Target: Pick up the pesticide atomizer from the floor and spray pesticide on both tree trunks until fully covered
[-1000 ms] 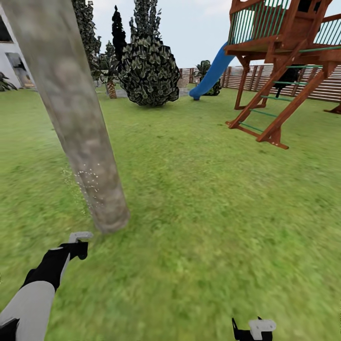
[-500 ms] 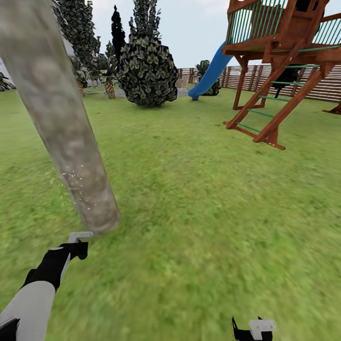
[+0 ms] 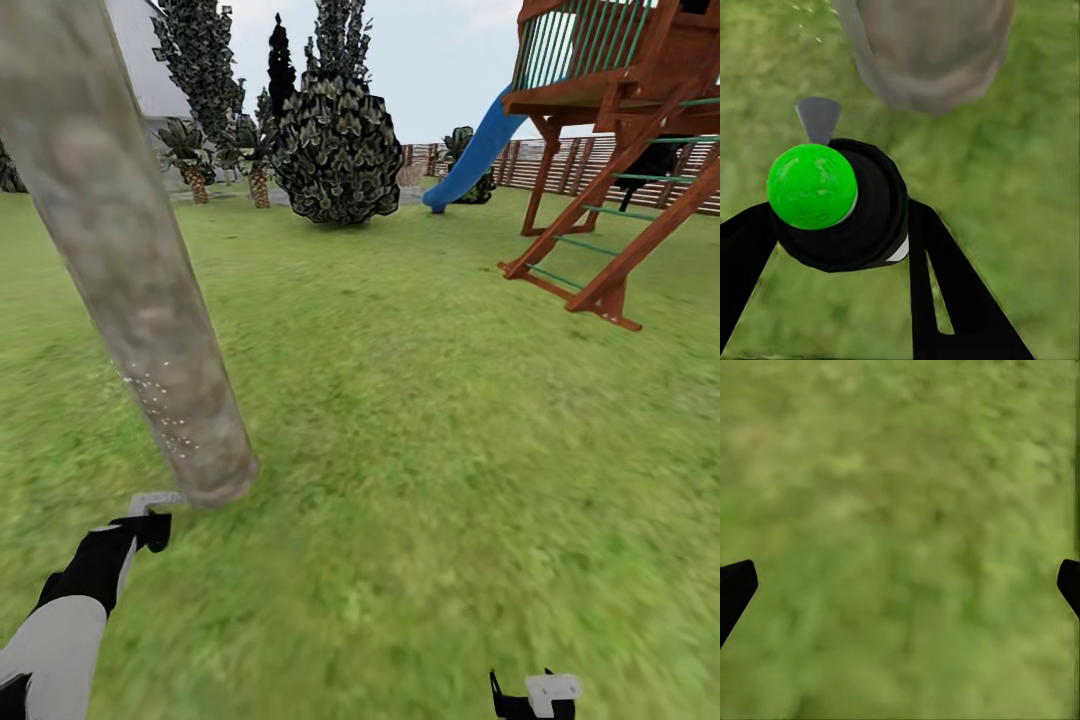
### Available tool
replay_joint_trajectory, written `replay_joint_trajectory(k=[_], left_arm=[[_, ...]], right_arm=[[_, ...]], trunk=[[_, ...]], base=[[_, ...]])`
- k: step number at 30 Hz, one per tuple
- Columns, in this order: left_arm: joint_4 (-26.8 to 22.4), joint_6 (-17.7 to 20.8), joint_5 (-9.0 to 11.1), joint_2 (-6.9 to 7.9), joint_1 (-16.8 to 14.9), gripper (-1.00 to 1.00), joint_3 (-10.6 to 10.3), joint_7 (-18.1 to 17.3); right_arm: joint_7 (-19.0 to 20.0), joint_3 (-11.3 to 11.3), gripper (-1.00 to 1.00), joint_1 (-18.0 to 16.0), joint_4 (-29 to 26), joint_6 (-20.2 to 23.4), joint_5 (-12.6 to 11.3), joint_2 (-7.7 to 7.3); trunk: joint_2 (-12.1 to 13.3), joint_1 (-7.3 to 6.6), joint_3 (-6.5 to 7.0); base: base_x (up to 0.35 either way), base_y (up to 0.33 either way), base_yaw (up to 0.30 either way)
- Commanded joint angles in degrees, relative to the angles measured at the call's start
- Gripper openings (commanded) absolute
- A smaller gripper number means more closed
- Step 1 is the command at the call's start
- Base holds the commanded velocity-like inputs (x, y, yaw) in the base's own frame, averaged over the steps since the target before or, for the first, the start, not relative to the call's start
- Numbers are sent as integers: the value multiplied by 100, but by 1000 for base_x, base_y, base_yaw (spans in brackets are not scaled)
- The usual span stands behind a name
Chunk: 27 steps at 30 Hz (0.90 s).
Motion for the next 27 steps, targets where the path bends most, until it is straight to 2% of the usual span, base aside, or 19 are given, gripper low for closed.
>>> replay_joint_trajectory(k=[1,5,12,14,18,27], left_arm=[[5,3,8,54,5,-100,46,115],[153,51,-4,9,8,-100,19,169],[425,186,18,-30,-14,-100,14,131],[388,186,25,-32,-14,-100,13,132],[377,175,19,-140,-11,-100,14,139],[376,166,18,-140,-11,-100,14,154]], right_arm=[[1,-1,100,0,-1,0,0,0],[-2,-1,100,0,-1,0,0,0],[0,-1,100,0,-1,0,0,0],[-2,-1,100,0,1,0,0,0],[-2,-1,100,0,-1,0,0,-9],[-2,-1,100,0,-1,0,0,-5]], trunk=[[0,0,0],[0,0,0],[0,0,0],[0,0,0],[0,0,0],[0,0,0]], base=[[222,-196,51],[176,-140,224],[10,-7,265],[0,0,49],[0,-184,5],[36,-269,0]])
